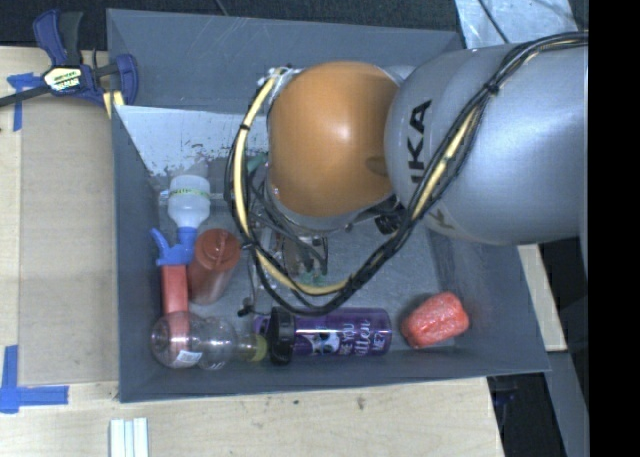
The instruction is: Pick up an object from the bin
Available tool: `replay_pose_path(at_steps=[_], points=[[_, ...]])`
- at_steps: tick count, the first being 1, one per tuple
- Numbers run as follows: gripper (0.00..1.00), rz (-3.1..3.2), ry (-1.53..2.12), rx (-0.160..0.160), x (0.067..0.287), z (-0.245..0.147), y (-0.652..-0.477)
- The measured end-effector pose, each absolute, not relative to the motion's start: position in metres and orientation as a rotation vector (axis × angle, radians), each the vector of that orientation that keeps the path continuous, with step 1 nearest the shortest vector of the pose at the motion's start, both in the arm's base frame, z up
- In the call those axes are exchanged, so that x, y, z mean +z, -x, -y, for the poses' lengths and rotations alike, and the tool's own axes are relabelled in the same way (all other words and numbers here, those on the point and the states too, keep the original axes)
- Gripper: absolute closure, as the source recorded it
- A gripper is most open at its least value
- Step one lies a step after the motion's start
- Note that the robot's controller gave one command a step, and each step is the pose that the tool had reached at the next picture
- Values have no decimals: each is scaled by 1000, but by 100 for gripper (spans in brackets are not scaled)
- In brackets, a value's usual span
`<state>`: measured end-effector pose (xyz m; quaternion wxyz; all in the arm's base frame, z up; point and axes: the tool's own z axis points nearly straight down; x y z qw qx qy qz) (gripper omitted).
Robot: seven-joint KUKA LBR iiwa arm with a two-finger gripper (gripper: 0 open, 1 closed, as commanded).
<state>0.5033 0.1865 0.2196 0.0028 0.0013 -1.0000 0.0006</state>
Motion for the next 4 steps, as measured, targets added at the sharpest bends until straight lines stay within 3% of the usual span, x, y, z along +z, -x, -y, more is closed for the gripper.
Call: replay_pose_path(at_steps=[1, 3, 4], points=[[0, 3144, 0, -2, 224, -186, -505], [0, 3146, 56, -2, 134, -200, -538], [0, 3155, -29, -7, 131, -200, -547]])
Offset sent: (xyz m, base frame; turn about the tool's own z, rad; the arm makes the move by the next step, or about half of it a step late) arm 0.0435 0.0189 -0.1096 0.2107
